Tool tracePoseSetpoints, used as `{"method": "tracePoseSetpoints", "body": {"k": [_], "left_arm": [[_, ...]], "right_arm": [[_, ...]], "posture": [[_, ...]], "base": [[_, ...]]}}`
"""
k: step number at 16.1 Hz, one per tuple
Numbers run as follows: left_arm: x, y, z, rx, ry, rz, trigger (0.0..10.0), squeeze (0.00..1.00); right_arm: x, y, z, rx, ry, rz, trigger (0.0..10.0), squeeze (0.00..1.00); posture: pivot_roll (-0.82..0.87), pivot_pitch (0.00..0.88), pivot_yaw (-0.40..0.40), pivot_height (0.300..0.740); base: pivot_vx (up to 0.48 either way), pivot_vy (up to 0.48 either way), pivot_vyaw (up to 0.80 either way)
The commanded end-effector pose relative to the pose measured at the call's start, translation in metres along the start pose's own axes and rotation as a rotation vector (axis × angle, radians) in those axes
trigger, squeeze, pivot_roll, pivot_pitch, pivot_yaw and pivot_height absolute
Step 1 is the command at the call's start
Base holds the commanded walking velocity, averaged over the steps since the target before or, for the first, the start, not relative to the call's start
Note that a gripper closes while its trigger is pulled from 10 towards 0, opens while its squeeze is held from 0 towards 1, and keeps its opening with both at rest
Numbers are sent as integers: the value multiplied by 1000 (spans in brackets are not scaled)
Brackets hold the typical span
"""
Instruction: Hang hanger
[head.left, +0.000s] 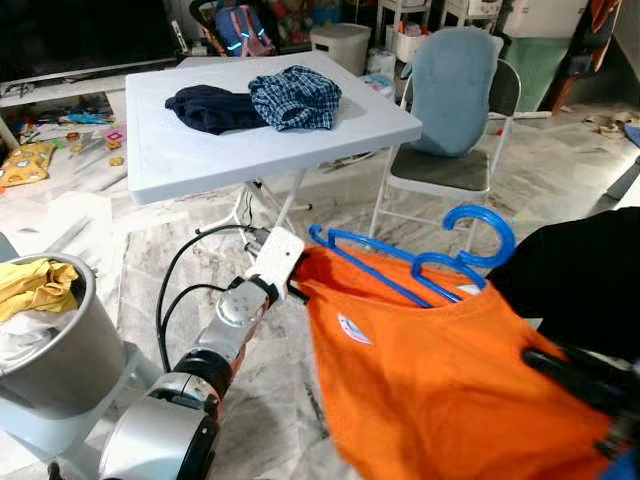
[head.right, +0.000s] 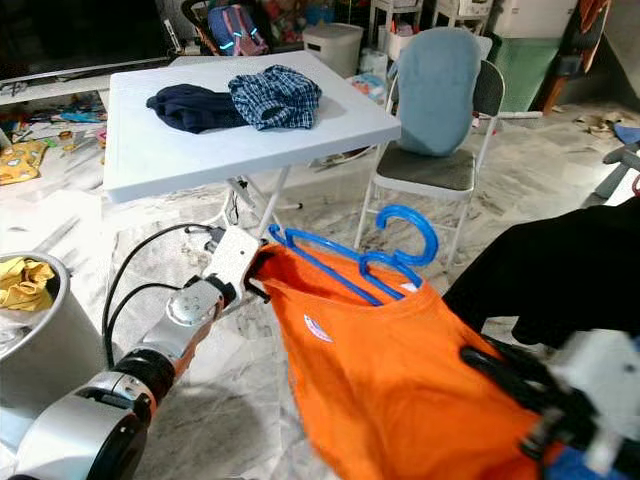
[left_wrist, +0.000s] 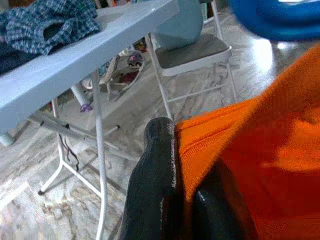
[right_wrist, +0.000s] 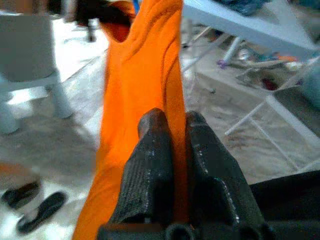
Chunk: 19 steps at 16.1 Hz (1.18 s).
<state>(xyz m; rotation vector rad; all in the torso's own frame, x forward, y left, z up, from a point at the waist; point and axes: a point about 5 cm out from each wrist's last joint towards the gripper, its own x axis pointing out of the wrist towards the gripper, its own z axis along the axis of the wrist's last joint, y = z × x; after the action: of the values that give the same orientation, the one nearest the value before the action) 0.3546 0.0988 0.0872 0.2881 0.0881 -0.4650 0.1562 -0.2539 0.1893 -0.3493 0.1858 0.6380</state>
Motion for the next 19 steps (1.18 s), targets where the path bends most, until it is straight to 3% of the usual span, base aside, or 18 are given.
{"method": "tracePoseSetpoints", "body": {"k": [1, 3, 4, 5, 6, 7, 8, 11, 12, 14, 16, 19], "left_arm": [[-4, 3, -7, -29, 24, 24, 0, 0], [-4, -5, -10, -38, 31, -7, 0, 0], [-4, -10, -12, -34, 44, -21, 1922, 0], [-4, -14, -14, -45, 49, -35, 8706, 0], [-4, -16, -15, -42, 53, -39, 9843, 0], [-5, -24, -17, -54, 54, -101, 10000, 937], [-5, -28, -15, -47, 31, -150, 10000, 1000], [-7, -34, -8, -21, -31, -249, 10000, 1000], [-9, -38, -5, 61, -76, -324, 10000, 1000], [-13, -42, -3, 98, -113, -404, 10000, 1000], [-18, -46, -2, 121, -143, -488, 10000, 1000], [-26, -50, -2, 108, -175, -600, 10000, 1000]], "right_arm": [[15, -6, -5, -8, 5, -113, 10000, 0], [37, -3, -3, 21, -62, -144, 10000, 0], [51, -1, 0, 44, -98, -154, 10000, 0], [62, 0, 2, 22, -117, -158, 10000, 0], [66, 0, 3, 33, -124, -161, 10000, 0], [79, 3, 1, 44, -127, -163, 10000, 0], [85, 5, -2, 29, -109, -160, 10000, 0], [93, 5, -7, -15, -85, -169, 10000, 0], [95, 2, -15, -16, -39, -175, 10000, 0], [96, -1, -20, -52, -3, -175, 10000, 0], [97, -7, -27, -96, 43, -181, 10000, 0], [109, -9, -29, -114, 23, -197, 10000, 0]], "posture": [[4, 0, 16, 740], [7, 0, 5, 740], [8, 0, -3, 740], [10, 0, -14, 740], [13, 0, -22, 740], [20, 0, -35, 740], [23, 0, -35, 740], [25, 0, -24, 740], [25, 0, -22, 740], [23, 0, -20, 740], [21, 0, -19, 740], [25, 0, -26, 740]], "base": [[0, 0, 0], [0, 0, 0], [0, 0, 0], [0, 0, 0], [0, 0, 0], [0, 0, 0], [0, 0, 0], [0, 0, 0], [0, 0, 0], [0, 0, 0], [0, 0, 0], [0, 0, 0]]}}
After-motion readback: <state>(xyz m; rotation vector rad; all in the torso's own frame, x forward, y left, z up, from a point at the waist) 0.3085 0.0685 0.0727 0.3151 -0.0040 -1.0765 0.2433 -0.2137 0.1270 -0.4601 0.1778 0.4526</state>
